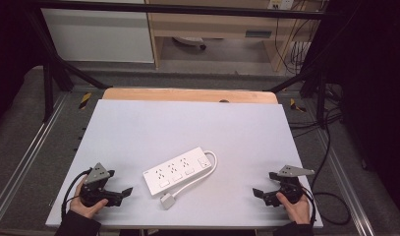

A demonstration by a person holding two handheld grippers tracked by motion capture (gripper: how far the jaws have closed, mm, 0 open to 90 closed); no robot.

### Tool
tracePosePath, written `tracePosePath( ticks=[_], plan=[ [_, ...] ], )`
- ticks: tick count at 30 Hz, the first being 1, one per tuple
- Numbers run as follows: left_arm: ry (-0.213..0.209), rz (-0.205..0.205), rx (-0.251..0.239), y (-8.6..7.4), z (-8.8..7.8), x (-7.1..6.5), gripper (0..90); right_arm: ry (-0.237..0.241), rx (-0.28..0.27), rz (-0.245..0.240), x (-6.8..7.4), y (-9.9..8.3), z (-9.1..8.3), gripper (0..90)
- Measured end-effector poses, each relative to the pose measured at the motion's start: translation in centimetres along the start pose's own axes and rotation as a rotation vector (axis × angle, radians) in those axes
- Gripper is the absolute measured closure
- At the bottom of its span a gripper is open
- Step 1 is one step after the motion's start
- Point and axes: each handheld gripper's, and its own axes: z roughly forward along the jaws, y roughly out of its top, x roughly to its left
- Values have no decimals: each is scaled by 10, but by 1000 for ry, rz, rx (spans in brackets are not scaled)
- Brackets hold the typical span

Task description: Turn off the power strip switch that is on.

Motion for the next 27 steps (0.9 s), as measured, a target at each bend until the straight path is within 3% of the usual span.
tracePosePath(
  ticks=[27],
  plan=[
    [7, 5, 6, 4, 0, -2, 41, -5, 5, 6, 0, 0, 0, 8]
  ],
)
